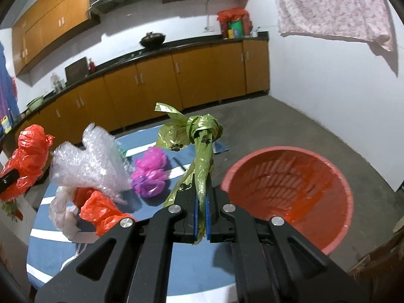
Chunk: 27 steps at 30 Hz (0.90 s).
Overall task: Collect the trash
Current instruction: 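Carry the green bag to the orange basket and open the right tool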
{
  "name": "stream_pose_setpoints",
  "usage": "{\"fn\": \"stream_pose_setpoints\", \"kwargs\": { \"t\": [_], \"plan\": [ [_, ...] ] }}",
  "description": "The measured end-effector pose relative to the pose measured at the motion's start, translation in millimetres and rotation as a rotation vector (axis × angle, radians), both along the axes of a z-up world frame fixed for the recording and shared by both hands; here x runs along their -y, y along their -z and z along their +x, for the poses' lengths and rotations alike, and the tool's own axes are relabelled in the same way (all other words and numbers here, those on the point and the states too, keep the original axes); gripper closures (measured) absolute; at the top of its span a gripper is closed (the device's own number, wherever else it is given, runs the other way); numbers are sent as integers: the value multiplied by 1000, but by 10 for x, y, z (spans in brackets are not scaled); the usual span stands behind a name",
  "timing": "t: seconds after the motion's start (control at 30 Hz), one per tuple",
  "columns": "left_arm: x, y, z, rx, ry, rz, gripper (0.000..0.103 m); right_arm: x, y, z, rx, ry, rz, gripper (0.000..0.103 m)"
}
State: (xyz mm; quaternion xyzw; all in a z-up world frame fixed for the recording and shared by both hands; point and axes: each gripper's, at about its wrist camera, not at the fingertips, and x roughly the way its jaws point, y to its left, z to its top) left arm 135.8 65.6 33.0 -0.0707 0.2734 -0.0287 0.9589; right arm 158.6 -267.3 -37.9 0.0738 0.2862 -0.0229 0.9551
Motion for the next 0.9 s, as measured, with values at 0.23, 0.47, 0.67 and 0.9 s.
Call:
{"fn": "stream_pose_setpoints", "kwargs": {
  "t": [0.23,0.47,0.67,0.9],
  "plan": [
    [766,-6,82,-2,165,-20,92,364,-98,-240,38,100,-25,99],
    [1548,141,208,-24,318,-26,92,688,-64,-342,36,180,-19,99],
    [2005,325,323,-55,399,-23,92,931,43,-346,21,228,12,99],
    [2311,550,532,-117,446,-39,92,1101,130,-285,11,254,39,99]
  ]
}}
